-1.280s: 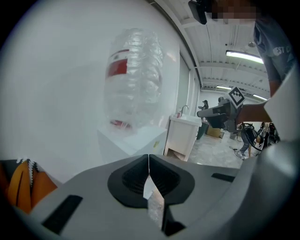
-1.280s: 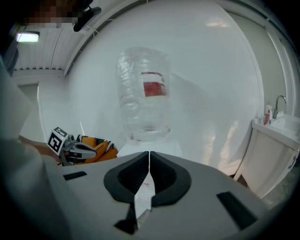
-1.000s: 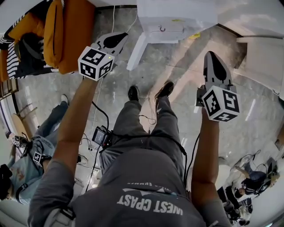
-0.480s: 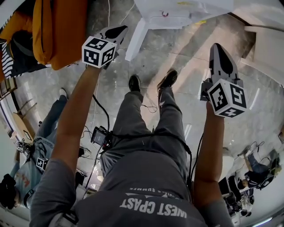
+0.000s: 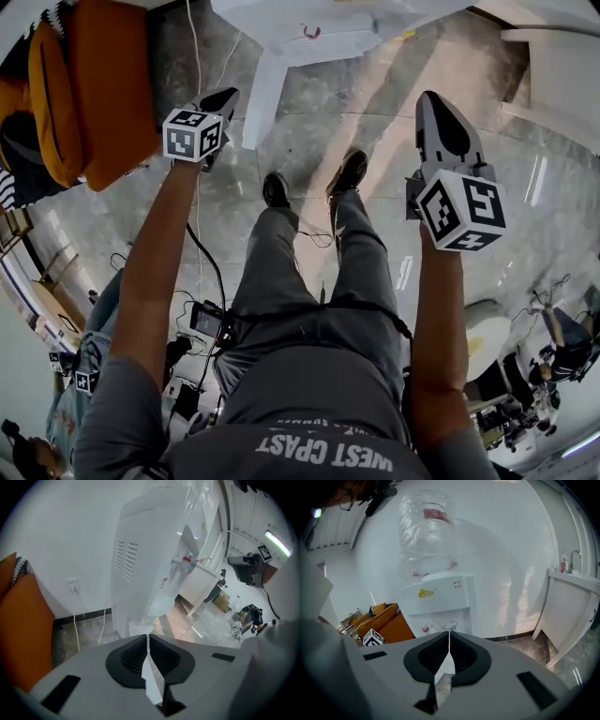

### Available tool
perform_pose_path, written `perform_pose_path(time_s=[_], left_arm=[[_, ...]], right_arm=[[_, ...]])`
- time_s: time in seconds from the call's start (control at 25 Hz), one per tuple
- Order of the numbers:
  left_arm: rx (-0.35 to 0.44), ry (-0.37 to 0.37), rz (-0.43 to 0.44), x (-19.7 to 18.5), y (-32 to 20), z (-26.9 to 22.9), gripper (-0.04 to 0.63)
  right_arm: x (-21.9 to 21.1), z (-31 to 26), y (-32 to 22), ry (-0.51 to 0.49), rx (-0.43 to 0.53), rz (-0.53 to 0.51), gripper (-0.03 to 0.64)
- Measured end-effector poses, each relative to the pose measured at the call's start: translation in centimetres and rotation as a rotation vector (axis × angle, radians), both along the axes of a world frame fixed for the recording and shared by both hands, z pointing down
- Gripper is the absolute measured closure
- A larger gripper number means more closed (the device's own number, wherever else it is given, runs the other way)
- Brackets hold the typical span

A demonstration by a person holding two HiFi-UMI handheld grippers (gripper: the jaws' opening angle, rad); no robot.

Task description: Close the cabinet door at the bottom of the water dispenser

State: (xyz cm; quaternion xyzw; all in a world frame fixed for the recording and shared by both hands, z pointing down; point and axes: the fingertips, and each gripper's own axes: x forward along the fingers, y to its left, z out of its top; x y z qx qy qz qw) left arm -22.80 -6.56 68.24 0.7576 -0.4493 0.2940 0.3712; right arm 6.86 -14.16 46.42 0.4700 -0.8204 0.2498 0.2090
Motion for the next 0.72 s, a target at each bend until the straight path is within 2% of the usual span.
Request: perform_pose_path(time_s=[0.16,0.4,0.72], left_arm=[[-0.071,0.014,-0.029,-0.1,0.4,4.4,0.566],[-0.151,0.042,-0.047,0.1,0.5,9.6,0.486],[-0.226,0.037,-0.06,0.4,0.8,13.3,0.439]], right_arm=[[0.8,2.1,0.1,0.015,-0.014,0.015,0.586],[2.1,5.2,0.4,0.04,-0.043,0.047,0.586],[3.9,6.7,1.0,0.051,-0.062,0.077,0.586]])
